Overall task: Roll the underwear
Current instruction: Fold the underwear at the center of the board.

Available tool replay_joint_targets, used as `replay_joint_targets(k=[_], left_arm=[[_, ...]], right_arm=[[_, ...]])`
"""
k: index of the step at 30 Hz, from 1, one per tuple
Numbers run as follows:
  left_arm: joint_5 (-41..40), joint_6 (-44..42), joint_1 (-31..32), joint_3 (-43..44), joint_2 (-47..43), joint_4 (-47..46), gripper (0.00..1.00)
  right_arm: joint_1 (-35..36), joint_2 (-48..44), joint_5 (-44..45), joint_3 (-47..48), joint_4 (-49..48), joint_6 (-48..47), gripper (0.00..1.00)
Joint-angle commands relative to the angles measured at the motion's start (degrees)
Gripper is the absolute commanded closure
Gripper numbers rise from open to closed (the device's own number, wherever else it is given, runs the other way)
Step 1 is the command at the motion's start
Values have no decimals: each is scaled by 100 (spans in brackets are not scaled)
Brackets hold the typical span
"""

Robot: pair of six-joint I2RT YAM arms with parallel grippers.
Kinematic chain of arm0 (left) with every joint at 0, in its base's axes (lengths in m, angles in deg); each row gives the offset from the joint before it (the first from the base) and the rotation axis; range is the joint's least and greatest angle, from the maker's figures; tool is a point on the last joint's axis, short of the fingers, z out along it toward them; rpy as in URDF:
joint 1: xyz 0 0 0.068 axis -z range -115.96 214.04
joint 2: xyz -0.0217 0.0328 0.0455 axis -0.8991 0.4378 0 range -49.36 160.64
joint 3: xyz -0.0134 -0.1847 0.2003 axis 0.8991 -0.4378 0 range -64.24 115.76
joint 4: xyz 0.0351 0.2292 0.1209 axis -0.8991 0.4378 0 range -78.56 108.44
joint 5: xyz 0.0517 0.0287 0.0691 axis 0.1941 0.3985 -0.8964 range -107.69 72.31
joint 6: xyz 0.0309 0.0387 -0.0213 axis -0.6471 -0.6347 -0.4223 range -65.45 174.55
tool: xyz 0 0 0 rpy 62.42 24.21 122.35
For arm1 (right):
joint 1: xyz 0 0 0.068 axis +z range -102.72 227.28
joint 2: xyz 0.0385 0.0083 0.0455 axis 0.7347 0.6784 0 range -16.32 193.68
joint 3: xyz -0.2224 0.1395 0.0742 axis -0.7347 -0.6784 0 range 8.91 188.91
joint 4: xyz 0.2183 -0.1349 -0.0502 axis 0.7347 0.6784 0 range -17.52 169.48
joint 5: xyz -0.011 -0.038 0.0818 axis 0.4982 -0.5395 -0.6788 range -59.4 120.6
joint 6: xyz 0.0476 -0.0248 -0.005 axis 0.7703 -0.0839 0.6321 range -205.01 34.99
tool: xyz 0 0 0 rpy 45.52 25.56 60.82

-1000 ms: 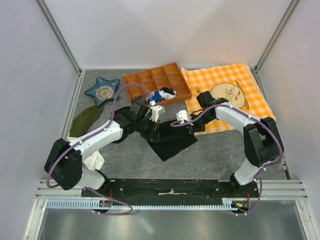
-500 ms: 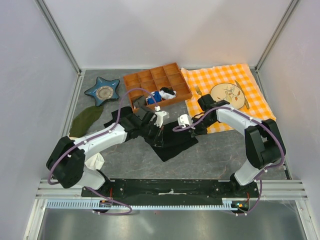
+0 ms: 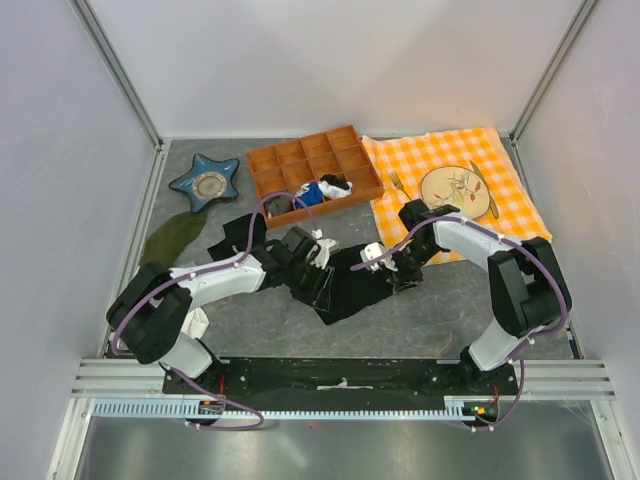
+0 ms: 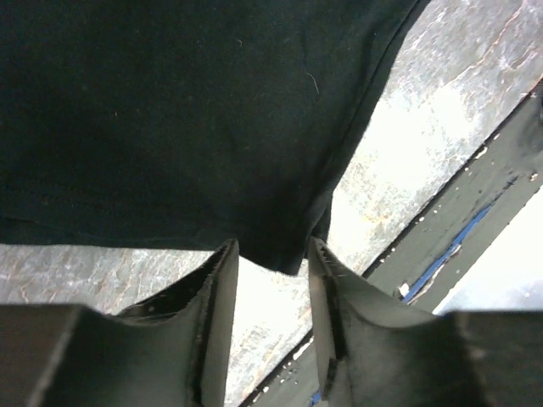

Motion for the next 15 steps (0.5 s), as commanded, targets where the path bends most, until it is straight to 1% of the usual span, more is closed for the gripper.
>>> replay_joint_targets(k=[1, 2, 5, 6, 7, 8, 9, 10, 11, 12, 13, 14, 15], left_arm=[[-129, 272, 31, 36, -791, -115, 52], [-199, 263, 22, 37, -951, -62, 49], [-411, 237, -118, 98, -1373, 26, 46], [-446, 228, -188, 142, -1383, -9, 46], [-437, 210, -267, 159, -1366, -61, 47], [-394, 175, -468, 186, -1218, -114, 50], [-289, 166, -557, 247, -1129, -201, 51], [-270, 166, -636, 291, -980, -342, 53], [-253, 131, -750, 344, -700, -395, 57], [-296, 122, -804, 457, -532, -439, 58], [-323, 105, -848, 511, -391, -527, 60], [-332, 87, -944, 546, -259, -580, 64], [-445, 78, -997, 564, 3, -624, 64]], right_arm=[[-257, -168, -592, 383, 792, -153, 64], [-318, -177, -733, 601, 872, -57, 62], [-354, -107, -988, 997, 742, 592, 61], [-354, -37, -1119, 1086, 593, 881, 64], [-354, 146, -1147, 1165, 400, 1650, 69], [-345, 252, -1156, 1235, -63, 2032, 74], [-354, 366, -1138, 1367, -268, 2349, 84], [-354, 576, -1034, 1420, -488, 3066, 88], [-345, 683, -928, 1455, -934, 3377, 90], [-345, 780, -832, 1517, -1129, 3676, 92], [-354, 972, -718, 1543, -1288, 3888, 93], [-337, 1070, -412, 1587, -1542, 4238, 94], [-337, 1158, -270, 1614, -1666, 4407, 94]])
